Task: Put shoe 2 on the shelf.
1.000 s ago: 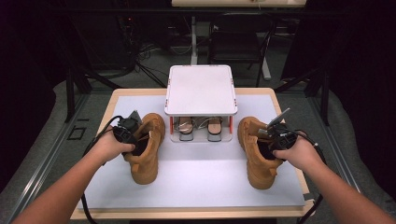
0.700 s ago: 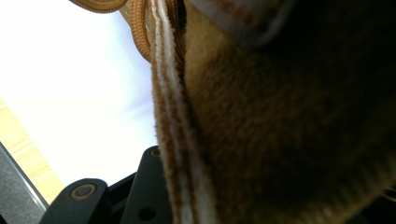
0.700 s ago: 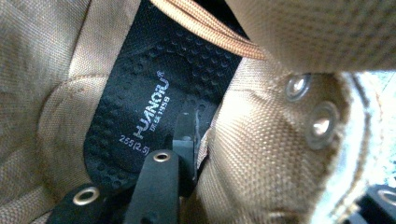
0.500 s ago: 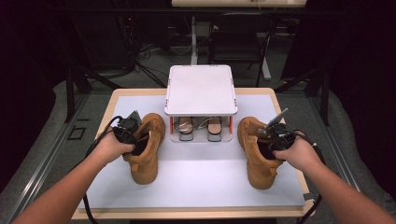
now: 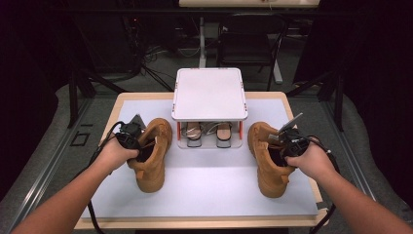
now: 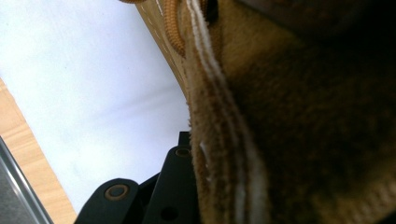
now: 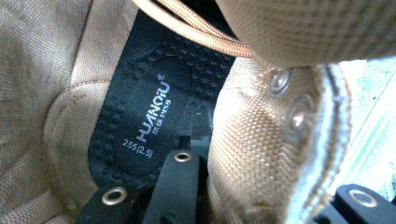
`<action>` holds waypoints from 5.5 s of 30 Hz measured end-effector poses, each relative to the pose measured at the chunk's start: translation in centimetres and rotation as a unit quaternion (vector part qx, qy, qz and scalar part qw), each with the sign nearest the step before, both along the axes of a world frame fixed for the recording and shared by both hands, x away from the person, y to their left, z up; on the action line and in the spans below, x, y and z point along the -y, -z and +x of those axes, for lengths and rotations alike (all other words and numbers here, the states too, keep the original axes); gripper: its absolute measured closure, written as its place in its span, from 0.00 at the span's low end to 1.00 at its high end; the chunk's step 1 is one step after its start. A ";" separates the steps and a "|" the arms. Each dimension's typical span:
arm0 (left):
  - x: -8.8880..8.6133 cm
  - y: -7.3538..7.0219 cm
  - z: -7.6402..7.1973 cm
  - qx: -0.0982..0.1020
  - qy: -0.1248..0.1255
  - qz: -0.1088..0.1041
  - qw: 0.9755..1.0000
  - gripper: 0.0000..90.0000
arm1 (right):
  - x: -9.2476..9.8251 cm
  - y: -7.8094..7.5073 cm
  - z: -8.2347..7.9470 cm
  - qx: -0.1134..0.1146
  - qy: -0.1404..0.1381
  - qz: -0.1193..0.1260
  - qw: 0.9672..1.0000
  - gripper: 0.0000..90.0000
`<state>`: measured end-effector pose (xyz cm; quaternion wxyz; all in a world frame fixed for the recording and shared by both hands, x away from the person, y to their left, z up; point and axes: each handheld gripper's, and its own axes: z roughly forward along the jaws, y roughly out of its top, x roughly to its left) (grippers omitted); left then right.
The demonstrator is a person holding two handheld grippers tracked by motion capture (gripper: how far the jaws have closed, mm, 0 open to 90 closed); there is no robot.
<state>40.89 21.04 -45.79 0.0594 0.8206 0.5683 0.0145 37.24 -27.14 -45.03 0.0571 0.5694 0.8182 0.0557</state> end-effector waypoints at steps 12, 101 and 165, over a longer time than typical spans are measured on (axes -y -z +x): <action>-0.4 -0.1 0.2 -0.009 -0.018 -0.017 1.000 0.95 | -0.2 -0.1 0.0 0.001 0.016 0.002 1.000 0.94; -2.7 -5.6 11.6 0.005 -0.168 -0.108 0.980 0.96 | 2.0 -6.4 14.6 0.005 0.186 0.116 0.976 0.95; -1.5 -18.1 11.8 0.070 -0.185 -0.124 0.972 0.95 | -0.8 -18.2 14.8 0.080 0.204 0.128 0.967 0.95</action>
